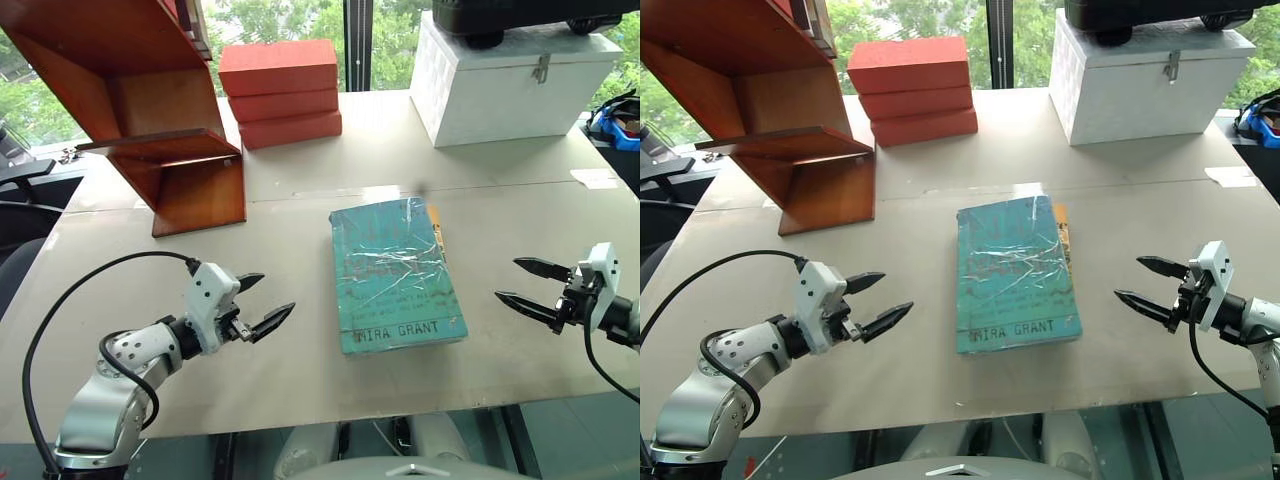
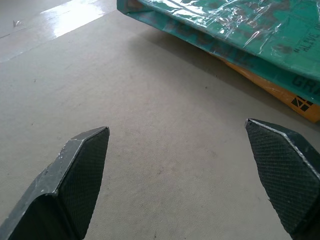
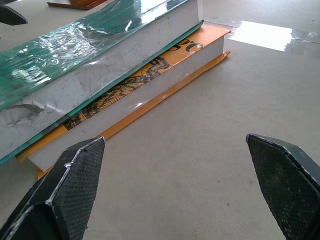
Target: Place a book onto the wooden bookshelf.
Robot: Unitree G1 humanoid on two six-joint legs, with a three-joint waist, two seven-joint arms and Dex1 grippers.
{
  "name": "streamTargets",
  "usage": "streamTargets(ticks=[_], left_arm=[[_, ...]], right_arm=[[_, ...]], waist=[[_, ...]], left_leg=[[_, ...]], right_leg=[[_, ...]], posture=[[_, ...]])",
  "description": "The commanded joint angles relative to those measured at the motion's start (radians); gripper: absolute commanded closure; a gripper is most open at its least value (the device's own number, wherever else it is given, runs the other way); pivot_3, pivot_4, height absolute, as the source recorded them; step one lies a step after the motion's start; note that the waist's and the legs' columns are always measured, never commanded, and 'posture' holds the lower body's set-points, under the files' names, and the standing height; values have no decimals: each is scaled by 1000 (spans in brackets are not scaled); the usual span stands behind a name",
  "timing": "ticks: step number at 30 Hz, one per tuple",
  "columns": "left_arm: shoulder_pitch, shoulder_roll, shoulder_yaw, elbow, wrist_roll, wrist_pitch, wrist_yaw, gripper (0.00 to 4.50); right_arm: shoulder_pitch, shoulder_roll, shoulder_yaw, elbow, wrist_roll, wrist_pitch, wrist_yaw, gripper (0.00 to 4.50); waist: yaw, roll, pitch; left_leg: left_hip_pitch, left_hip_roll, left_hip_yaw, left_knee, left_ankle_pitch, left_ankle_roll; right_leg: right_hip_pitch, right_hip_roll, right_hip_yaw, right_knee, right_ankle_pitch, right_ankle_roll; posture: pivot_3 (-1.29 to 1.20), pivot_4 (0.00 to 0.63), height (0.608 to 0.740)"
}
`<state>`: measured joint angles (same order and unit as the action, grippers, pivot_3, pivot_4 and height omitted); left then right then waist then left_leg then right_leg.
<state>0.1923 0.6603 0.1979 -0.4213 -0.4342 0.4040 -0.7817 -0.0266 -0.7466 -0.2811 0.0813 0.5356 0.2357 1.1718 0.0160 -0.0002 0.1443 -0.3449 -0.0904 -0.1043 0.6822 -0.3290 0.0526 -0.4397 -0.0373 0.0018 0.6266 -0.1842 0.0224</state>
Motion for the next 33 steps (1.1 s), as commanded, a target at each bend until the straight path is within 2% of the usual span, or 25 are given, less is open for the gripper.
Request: streamTargets(ticks=[1, 6, 18, 28, 33], left_arm=[[11, -18, 13, -39, 20, -58, 20, 0], [41, -53, 10, -36, 43, -164, 13, 0], [39, -51, -4, 2, 53, -206, -18, 0], [-39, -38, -59, 12, 0, -85, -59, 0], [-69, -22, -56, 37, -20, -73, -97, 0]], right_arm=[[-25, -16, -1, 21, 0, -24, 43, 21], [-43, -9, 5, 74, -18, -89, 95, 21], [-42, 8, -6, 94, -15, -124, 95, 21], [-15, -1, -32, 36, 11, -139, 93, 21], [-19, 6, -1, -13, -46, -120, -5, 21]], waist=[[0, 0, 0], [-1, 0, 0], [0, 0, 0], [-1, 0, 0], [-1, 0, 0]], left_leg=[[0, 0, 0, 0, 0, 0], [0, 0, 0, 0, 0, 0], [0, 0, 0, 0, 0, 0], [0, 0, 0, 0, 0, 0], [0, 0, 0, 0, 0, 0]], right_leg=[[0, 0, 0, 0, 0, 0], [0, 0, 0, 0, 0, 0], [0, 0, 0, 0, 0, 0], [0, 0, 0, 0, 0, 0], [0, 0, 0, 0, 0, 0]], posture=[[0, 150, 740], [0, 150, 740], [0, 150, 740], [0, 150, 740], [0, 150, 740]])
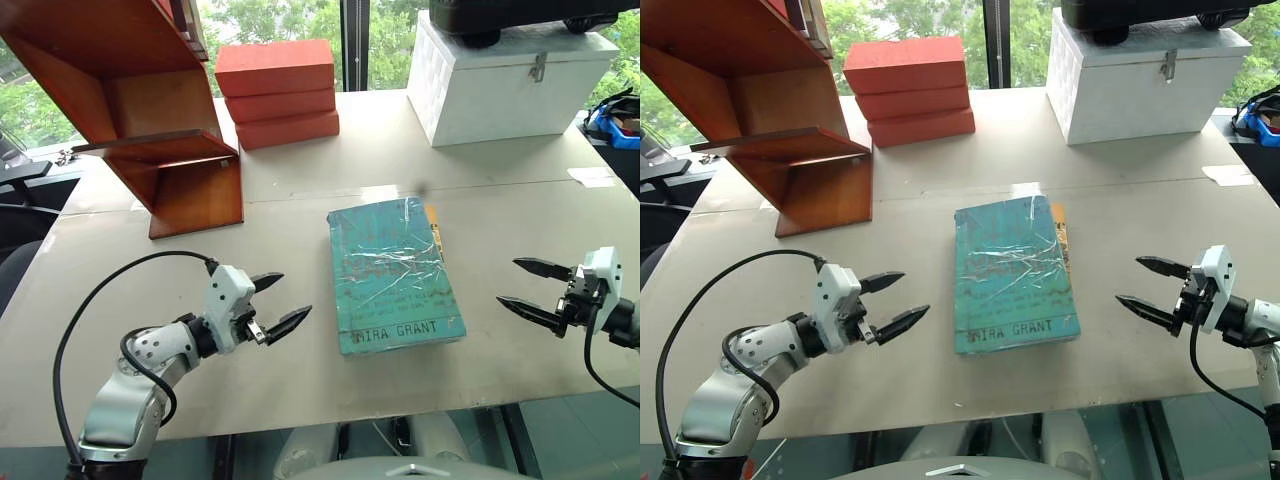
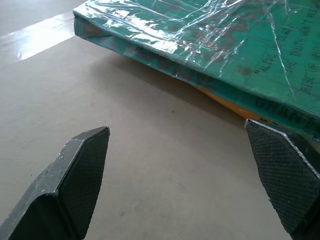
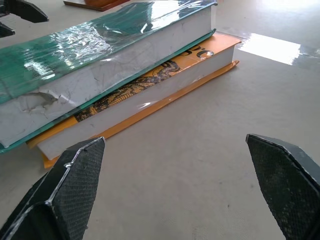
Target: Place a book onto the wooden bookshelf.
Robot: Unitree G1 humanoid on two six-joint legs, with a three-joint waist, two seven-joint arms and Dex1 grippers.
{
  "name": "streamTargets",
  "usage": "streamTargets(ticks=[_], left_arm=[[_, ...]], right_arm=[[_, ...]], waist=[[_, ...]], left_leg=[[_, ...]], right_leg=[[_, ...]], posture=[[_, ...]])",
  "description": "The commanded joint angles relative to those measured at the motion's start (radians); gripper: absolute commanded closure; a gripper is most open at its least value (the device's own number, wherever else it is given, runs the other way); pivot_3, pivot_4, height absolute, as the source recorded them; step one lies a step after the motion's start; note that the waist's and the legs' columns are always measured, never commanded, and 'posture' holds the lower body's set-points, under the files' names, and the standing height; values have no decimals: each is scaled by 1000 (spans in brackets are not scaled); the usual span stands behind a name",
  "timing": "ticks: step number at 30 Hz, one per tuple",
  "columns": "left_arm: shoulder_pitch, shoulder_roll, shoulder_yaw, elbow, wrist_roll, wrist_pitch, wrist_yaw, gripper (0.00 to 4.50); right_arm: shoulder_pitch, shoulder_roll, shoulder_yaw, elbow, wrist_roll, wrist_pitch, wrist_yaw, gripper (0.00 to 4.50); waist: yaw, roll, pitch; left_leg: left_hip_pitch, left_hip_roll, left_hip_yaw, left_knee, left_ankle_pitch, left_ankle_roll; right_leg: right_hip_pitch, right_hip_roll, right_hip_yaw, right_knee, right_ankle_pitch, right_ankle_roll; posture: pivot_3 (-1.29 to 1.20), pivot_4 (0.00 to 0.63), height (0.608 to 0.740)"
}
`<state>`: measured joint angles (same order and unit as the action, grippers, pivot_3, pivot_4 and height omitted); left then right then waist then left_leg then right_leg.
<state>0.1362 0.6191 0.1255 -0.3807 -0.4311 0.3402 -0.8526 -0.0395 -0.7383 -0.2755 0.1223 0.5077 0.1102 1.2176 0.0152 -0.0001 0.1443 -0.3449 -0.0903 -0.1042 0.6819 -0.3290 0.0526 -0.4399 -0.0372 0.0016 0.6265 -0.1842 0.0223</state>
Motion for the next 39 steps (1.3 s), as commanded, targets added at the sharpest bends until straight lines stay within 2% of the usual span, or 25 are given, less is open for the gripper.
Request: streamTargets(ticks=[1, 4, 8, 9, 10, 17, 18, 27, 31, 34, 35, 36, 37, 39], left_arm=[[-17, 27, 23, 6, -34, -22, -50, 0], [-39, 69, 52, 41, -48, -65, -129, 0], [-89, 169, 149, 65, -164, -59, -288, 0], [-102, 196, 168, 77, -179, -56, -322, 0], [-116, 223, 185, 90, -193, -50, -353, 0], [-178, 336, 236, 130, -257, -2, -469, 0], [-180, 346, 239, 136, -257, -2, -481, 0], [-189, 339, 222, 129, -251, 6, -485, 0], [-166, 332, 207, 122, -226, 1, -471, 0], [-160, 303, 167, 112, -195, 54, -370, 0], [-165, 287, 153, 114, -189, 83, -323, 0], [-170, 268, 141, 119, -183, 106, -285, 0], [-174, 255, 124, 122, -181, 145, -247, 0], [-197, 219, 90, 119, -205, 270, -154, 0]], right_arm=[[-14, 3, 8, -67, -44, 3, -83, 21], [-52, 21, 49, -106, -94, 15, -165, 21], [-113, 51, 89, -144, -74, 71, -194, 21], [-127, 56, 102, -146, -71, 83, -195, 562], [-138, 61, 119, -143, -79, 86, -194, 656], [-170, 105, 214, -202, -73, 129, -181, 4093], [-167, 111, 232, -218, -78, 135, -181, 4308], [-175, 184, 318, -272, -90, 163, -213, 4308], [-171, 170, 299, -253, -99, 152, -215, 4308], [-167, 116, 252, -246, -90, 170, -205, 4308], [-164, 95, 235, -252, -75, 181, -192, 3789], [-159, 73, 218, -261, -62, 192, -180, 3500], [-155, 52, 199, -274, -49, 200, -169, 2948], [-142, 3, 159, -318, -10, 229, -142, 2084]], waist=[[0, 0, 0], [-2, 0, 0], [-1, 1, 0], [1, 1, 0], [0, -1, 1], [-2, 0, 1], [-3, 0, 1], [-3, 0, 1], [-2, 0, 1], [0, 1, 2], [0, 1, 2], [0, 0, 2], [-1, 0, 2], [0, 1, 2]], left_leg=[[0, 0, 0, 0, 0, 0], [0, 0, 0, 0, 0, 0], [0, 0, 0, 0, 0, 0], [0, 0, 0, 0, 0, 0], [0, 0, 0, 0, 0, 0], [-2, 0, -1, -1, 0, 0], [-2, 0, -1, -1, 0, 0], [-2, 0, 0, -2, 0, 0], [-2, 0, -1, -2, 0, 0], [-2, 0, 0, -2, 0, 0], [-3, -1, 0, -2, 0, 0], [-3, -1, -1, -2, 0, 0], [-3, -1, -1, -2, 0, 0], [-3, -1, -1, -2, 0, 0]], right_leg=[[0, 0, 0, 0, 0, 0], [0, 0, 0, 0, 0, 0], [-1, 0, 0, 0, 0, 0], [-1, 0, 0, 0, 0, 0], [-1, 0, 0, 0, 0, 0], [-2, 0, -1, -1, 0, 0], [-2, 0, -1, -1, 0, 0], [-3, 1, 0, -1, 0, 0], [-4, 1, 0, -1, 0, 0], [-4, 0, 0, -1, 0, 0], [-4, 0, 0, -1, 0, 0], [-4, 0, 0, -1, 0, 0], [-3, 0, 0, -1, 0, 0], [-4, 0, 0, -1, 0, 0]], posture=[[0, 150, 740], [0, 150, 740], [0, 150, 740], [0, 150, 740], [0, 150, 740], [0, 150, 740], [0, 150, 740], [0, 150, 740], [0, 150, 740], [0, 150, 740], [0, 150, 740], [0, 150, 740], [0, 150, 740], [0, 150, 740]])
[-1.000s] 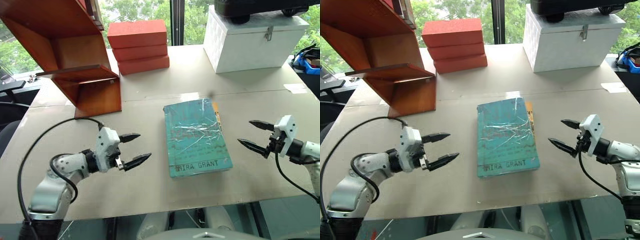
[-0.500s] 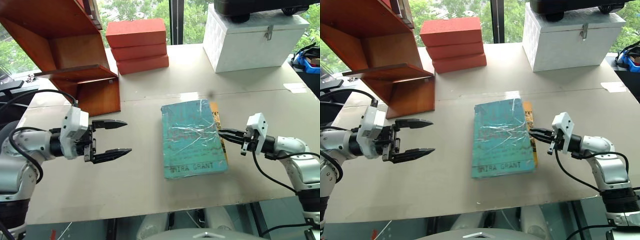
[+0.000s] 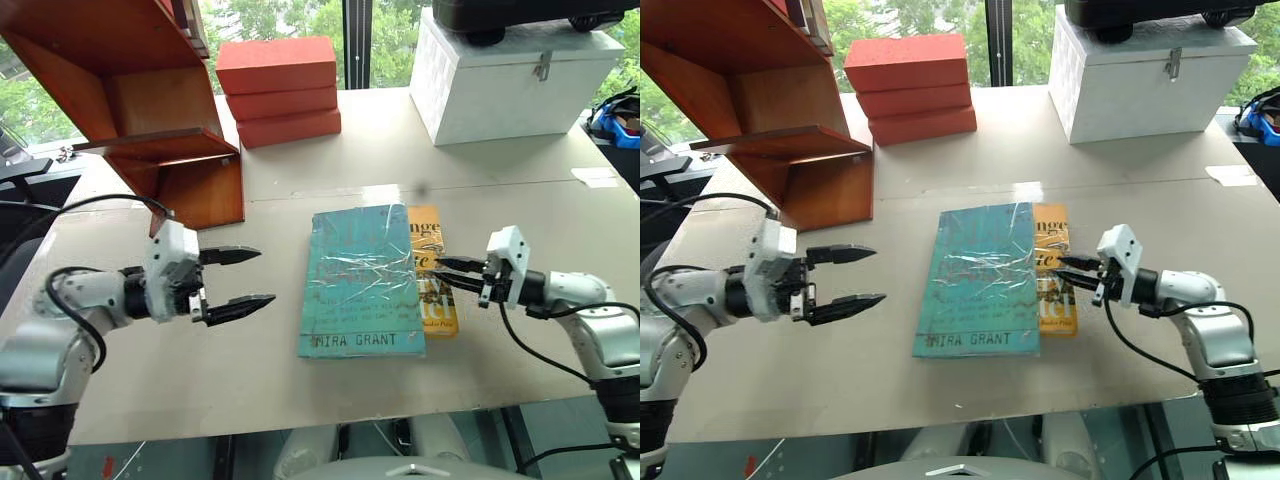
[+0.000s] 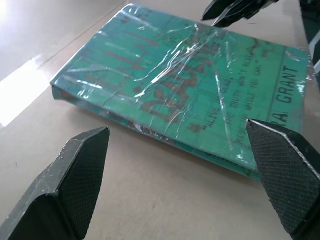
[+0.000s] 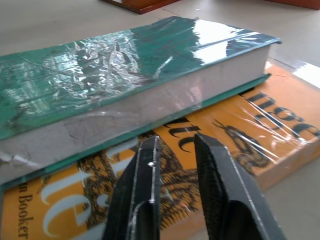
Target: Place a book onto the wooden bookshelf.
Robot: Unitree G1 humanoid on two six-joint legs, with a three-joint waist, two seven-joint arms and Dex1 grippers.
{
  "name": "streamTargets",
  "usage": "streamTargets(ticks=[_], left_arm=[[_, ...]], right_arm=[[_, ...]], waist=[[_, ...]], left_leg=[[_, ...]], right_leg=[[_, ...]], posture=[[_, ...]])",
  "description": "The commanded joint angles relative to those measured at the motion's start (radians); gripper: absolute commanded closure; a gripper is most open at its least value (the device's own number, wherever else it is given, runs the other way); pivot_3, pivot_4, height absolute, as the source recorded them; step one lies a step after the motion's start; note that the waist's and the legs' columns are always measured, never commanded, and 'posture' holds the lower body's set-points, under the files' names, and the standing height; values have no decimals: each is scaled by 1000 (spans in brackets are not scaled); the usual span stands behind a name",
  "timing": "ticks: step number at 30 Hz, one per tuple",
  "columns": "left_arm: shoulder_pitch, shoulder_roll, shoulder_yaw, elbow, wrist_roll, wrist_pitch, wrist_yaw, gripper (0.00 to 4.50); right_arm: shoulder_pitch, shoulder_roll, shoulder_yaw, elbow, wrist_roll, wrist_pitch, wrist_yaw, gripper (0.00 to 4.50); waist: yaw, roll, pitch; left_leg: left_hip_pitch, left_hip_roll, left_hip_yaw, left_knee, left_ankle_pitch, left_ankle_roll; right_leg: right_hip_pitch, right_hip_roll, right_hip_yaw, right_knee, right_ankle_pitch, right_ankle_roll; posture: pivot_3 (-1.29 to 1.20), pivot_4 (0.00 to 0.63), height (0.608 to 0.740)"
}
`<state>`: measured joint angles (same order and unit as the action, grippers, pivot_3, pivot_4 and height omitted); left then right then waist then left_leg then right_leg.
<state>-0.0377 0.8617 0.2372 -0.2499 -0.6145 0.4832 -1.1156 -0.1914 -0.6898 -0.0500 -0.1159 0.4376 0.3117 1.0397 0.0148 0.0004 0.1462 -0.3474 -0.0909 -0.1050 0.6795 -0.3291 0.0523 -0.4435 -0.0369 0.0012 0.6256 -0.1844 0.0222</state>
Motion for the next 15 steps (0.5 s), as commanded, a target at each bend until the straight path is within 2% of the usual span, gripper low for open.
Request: streamTargets(ticks=[1, 3, 4, 11, 13, 15], left_arm=[[-46, -45, -29, -16, -68, 215, 152, 0], [-93, -94, -23, -19, -158, 351, 222, 0], [-117, -120, -14, -9, -205, 420, 258, 0], [-224, -192, 13, 170, -393, 904, 420, 0], [-253, -211, 16, 199, -413, 979, 442, 0], [-288, -271, 27, 229, -443, 1035, 464, 0]], right_arm=[[18, -73, -89, -110, 90, 50, 51, 1622], [30, -121, -129, -164, 142, 93, 76, 698], [37, -148, -149, -195, 173, 123, 88, 63], [62, -255, -270, -356, 370, 295, 89, 63], [63, -268, -288, -376, 403, 321, 82, 63], [78, -287, -317, -394, 442, 347, 93, 63]], waist=[[-1, 0, 0], [-1, 0, 0], [-1, -1, 0], [-2, -2, 0], [0, -3, -1], [3, -3, -1]], left_leg=[[0, 0, 0, 0, 0, 0], [0, 0, 0, 0, 0, 0], [0, 0, 0, 0, 0, 0], [0, 1, 0, 0, 0, 0], [0, 0, -1, 1, 0, 0], [0, 0, -1, 2, 0, 0]], right_leg=[[0, 0, 0, 0, 0, 0], [0, 0, 0, 0, 0, 0], [0, 0, 0, 0, 0, 0], [0, 1, 0, 1, 0, 0], [0, 1, -1, 1, 0, 0], [1, 0, -1, 1, 0, 0]], posture=[[0, 150, 740], [0, 150, 740], [0, 150, 740], [0, 150, 740], [0, 150, 740], [0, 150, 740]])
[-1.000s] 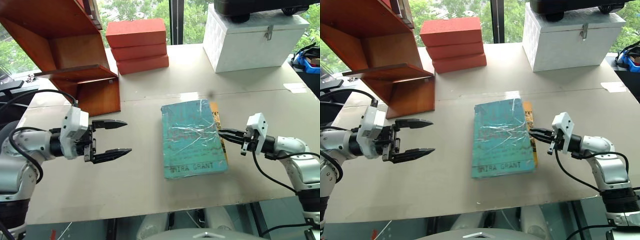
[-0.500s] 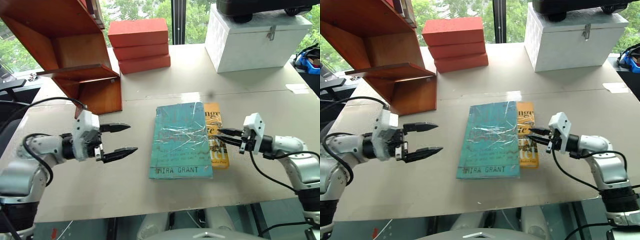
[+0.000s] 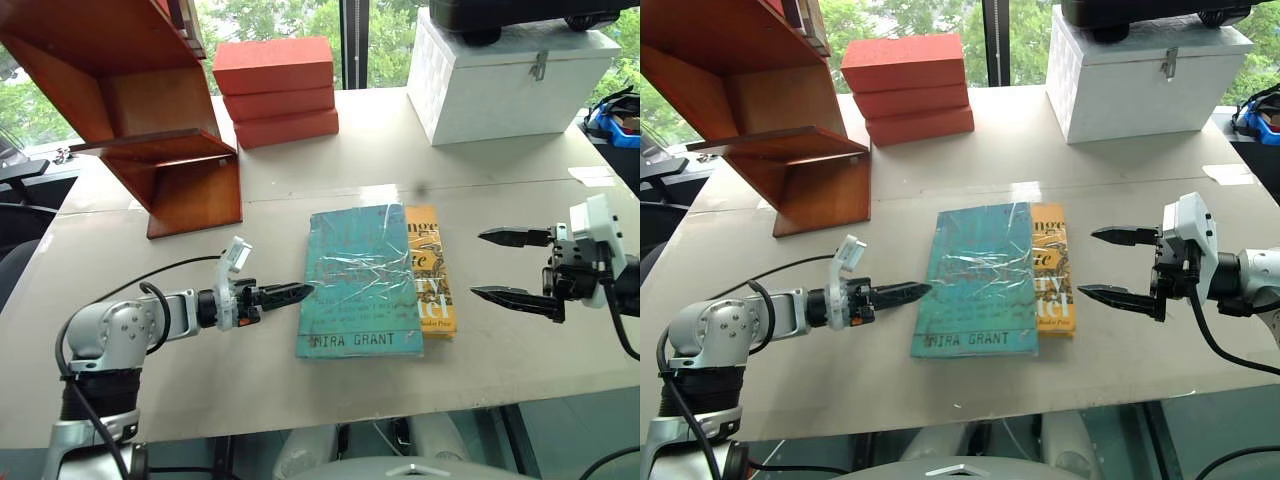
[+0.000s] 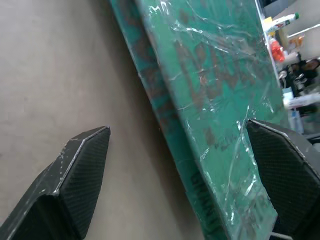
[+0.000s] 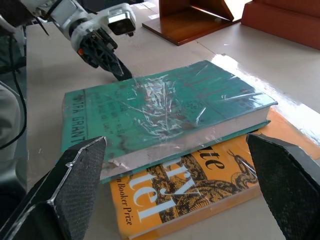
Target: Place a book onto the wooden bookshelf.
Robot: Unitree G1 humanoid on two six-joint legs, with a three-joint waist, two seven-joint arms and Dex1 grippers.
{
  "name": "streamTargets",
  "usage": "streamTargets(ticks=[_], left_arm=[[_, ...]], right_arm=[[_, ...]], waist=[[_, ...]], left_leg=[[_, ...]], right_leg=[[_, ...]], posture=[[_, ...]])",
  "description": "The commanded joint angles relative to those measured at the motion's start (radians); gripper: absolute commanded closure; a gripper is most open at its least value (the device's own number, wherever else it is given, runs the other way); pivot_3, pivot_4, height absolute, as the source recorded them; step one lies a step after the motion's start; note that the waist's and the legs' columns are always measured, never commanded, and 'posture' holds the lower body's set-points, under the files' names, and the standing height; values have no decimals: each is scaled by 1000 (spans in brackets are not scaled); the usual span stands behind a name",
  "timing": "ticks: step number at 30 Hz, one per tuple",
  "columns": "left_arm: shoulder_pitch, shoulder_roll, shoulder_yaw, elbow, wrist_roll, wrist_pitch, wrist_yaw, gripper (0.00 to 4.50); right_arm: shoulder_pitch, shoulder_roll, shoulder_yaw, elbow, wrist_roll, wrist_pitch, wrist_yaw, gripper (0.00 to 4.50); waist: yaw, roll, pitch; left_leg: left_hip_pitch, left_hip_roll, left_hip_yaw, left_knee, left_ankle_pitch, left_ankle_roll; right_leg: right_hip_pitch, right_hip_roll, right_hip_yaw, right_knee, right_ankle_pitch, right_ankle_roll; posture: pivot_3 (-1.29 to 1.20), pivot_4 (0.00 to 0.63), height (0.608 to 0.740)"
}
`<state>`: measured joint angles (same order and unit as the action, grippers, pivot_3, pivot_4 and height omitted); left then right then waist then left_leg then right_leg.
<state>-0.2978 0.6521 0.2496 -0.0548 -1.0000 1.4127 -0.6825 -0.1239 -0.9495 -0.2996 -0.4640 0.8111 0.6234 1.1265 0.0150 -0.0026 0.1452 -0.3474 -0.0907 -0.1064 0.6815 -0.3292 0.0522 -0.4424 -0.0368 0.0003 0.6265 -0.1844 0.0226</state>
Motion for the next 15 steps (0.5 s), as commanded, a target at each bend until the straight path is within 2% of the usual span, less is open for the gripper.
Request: streamTargets(ticks=[1, 8, 9, 11, 12, 13, 15], left_arm=[[-45, -92, 18, 48, -63, 125, 42, 0], [-76, -191, 32, 72, -69, 193, 79, 0], [-77, -197, 35, 73, -70, 197, 80, 534], [-82, -202, 59, 80, -86, 201, 80, 1158], [-85, -206, 77, 83, -96, 202, 81, 1687], [-89, -209, 93, 88, -112, 202, 83, 1957], [-87, -201, 108, 75, -137, 202, 80, 2860]], right_arm=[[20, -32, -81, -50, 80, 42, 12, 63], [53, -41, -127, -48, 114, 56, 11, 63], [52, -38, -131, -46, 119, 57, 6, 0], [53, -38, -135, -46, 123, 57, 3, 0], [55, -38, -137, -46, 124, 56, 3, 0], [55, -38, -137, -45, 124, 55, 3, 0], [53, -34, -137, -42, 126, 54, 1, 0]], waist=[[4, 0, 0], [2, -1, -1], [1, -1, -1], [0, -1, -1], [0, -1, 0], [0, -1, 0], [1, -1, 0]], left_leg=[[0, -1, 0, 0, 0, 0], [-1, -1, -1, 2, 0, 0], [0, -1, -1, 2, 0, 0], [-1, -1, -1, 2, 0, 0], [-1, -1, -1, 2, 0, 0], [-1, -1, -1, 2, 0, 0], [-1, -1, -1, 2, 0, -1]], right_leg=[[0, -1, 0, 0, 0, 0], [0, -1, -1, 0, 0, 0], [0, -1, 0, 0, 0, 0], [0, -1, 0, 0, 0, 0], [0, -1, 0, 0, 0, 0], [0, -1, 0, 0, 0, 0], [0, -1, -1, 0, 0, 0]], posture=[[0, 150, 740], [0, 150, 740], [0, 150, 740], [0, 150, 740], [0, 150, 740], [0, 150, 740], [0, 150, 740]])
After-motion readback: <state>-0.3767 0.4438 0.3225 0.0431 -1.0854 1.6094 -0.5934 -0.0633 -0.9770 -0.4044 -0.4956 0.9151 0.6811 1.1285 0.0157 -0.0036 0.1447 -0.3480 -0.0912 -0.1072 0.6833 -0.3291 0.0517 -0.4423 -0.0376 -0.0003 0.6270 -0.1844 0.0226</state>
